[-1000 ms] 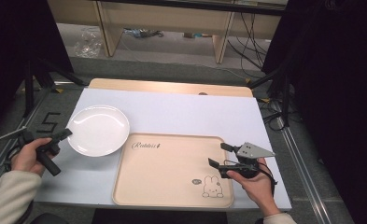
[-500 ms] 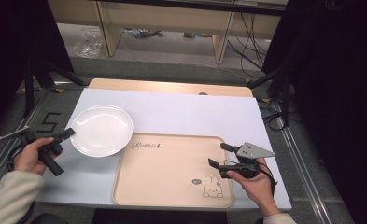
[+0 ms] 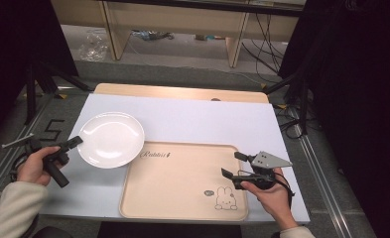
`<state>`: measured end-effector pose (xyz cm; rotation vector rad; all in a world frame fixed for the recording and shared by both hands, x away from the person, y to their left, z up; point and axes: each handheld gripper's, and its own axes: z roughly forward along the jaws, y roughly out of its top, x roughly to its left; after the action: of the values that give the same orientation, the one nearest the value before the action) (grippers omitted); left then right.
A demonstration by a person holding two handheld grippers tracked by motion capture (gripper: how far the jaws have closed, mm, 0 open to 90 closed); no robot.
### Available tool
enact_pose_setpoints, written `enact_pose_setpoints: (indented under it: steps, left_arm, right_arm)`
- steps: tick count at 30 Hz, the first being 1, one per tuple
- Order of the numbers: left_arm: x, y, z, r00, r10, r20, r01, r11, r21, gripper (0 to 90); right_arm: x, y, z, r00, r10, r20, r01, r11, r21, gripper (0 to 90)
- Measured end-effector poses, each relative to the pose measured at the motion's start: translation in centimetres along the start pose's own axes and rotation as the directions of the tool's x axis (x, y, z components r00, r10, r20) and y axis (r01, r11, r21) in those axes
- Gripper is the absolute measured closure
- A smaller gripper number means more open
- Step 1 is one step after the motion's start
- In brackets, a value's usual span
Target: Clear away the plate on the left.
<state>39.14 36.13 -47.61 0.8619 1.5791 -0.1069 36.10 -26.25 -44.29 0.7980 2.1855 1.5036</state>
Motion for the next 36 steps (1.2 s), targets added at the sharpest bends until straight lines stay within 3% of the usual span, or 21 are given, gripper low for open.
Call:
enact_pose_setpoints:
  steps: [17, 22, 36]
  left_arm:
    - [-0.7, -0.5, 0.2, 0.9997, -0.004, 0.022, 0.004, 0.9999, 0.011, 86.3]
    - [-0.7, -0.6, 0.3, 0.9993, -0.021, 0.029, 0.021, 0.9997, 0.013, 86.3]
    - [-1.0, -1.1, 0.7, 0.9992, -0.008, 0.038, 0.007, 0.9992, 0.038, 86.3]
  right_arm:
    - [0.0, 0.0, 0.0, 1.0000, -0.005, 0.004, 0.005, 1.000, -0.001, 22.3]
    - [0.0, 0.0, 0.0, 1.0000, -0.005, 0.003, 0.005, 1.000, -0.001, 22.3]
    - [-0.1, 0.0, 0.0, 1.0000, -0.003, 0.002, 0.003, 1.000, -0.002, 22.3]
